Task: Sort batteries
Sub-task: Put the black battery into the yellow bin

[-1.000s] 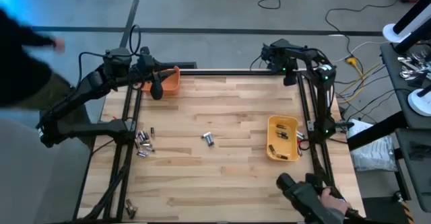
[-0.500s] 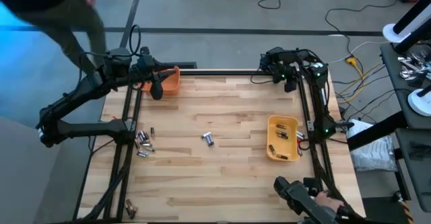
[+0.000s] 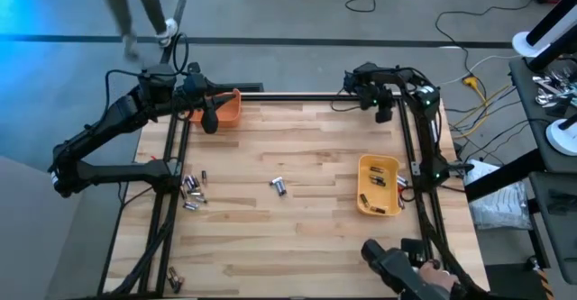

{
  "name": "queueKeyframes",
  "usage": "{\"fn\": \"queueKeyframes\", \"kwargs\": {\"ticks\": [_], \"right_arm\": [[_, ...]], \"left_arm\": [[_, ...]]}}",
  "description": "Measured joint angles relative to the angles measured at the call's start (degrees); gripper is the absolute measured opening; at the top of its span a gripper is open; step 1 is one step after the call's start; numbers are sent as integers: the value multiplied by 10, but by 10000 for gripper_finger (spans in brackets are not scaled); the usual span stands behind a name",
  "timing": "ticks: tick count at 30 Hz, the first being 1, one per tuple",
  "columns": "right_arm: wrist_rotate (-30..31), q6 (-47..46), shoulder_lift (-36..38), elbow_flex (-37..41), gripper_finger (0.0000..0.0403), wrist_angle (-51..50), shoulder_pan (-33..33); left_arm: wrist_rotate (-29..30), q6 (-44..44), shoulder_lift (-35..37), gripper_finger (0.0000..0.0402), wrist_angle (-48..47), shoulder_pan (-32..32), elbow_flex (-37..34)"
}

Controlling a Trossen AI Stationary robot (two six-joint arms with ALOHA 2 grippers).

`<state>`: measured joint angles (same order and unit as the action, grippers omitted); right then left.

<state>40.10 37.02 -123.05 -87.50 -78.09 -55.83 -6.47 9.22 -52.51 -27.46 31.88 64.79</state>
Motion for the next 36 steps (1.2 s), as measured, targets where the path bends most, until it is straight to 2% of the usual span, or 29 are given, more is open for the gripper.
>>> {"fn": "queueKeyframes", "kwargs": {"ticks": [7, 13, 15, 17, 19, 21, 22, 25, 28, 32, 36], "right_arm": [[-25, 15, 73, 0, 57, -1, -2], [-3, -1, 52, 1, 74, 5, -19], [-3, -57, 39, 1, 81, 4, -20], [-24, -154, 32, -6, 92, -22, -25], [-100, -263, 34, -16, 110, -45, -35], [-209, -351, 45, -13, 132, -39, -53], [-233, -376, 53, -12, 144, -26, -60], [-235, -444, 74, -14, 174, 38, -67], [-236, -501, 75, -12, 185, 75, -71], [-220, -543, 76, -12, 175, 96, -72], [-217, -528, 76, -12, 149, 92, -73]], "left_arm": [[0, 9, 0, 80, 0, 0, 0], [0, 23, 0, 80, 0, 0, 0], [0, 23, 0, 80, 0, 0, 0], [0, 21, 1, 80, -1, 0, 0], [0, 20, 2, 80, 0, 0, 0], [1, 19, 2, 80, 0, 0, 0], [1, 19, 2, 80, 0, 0, 0], [1, 21, 2, 80, 0, 0, 0], [1, 21, 2, 80, 0, 0, 0], [1, 20, 5, 80, -1, 0, 0], [1, 19, 10, 80, -6, 0, 0]]}}
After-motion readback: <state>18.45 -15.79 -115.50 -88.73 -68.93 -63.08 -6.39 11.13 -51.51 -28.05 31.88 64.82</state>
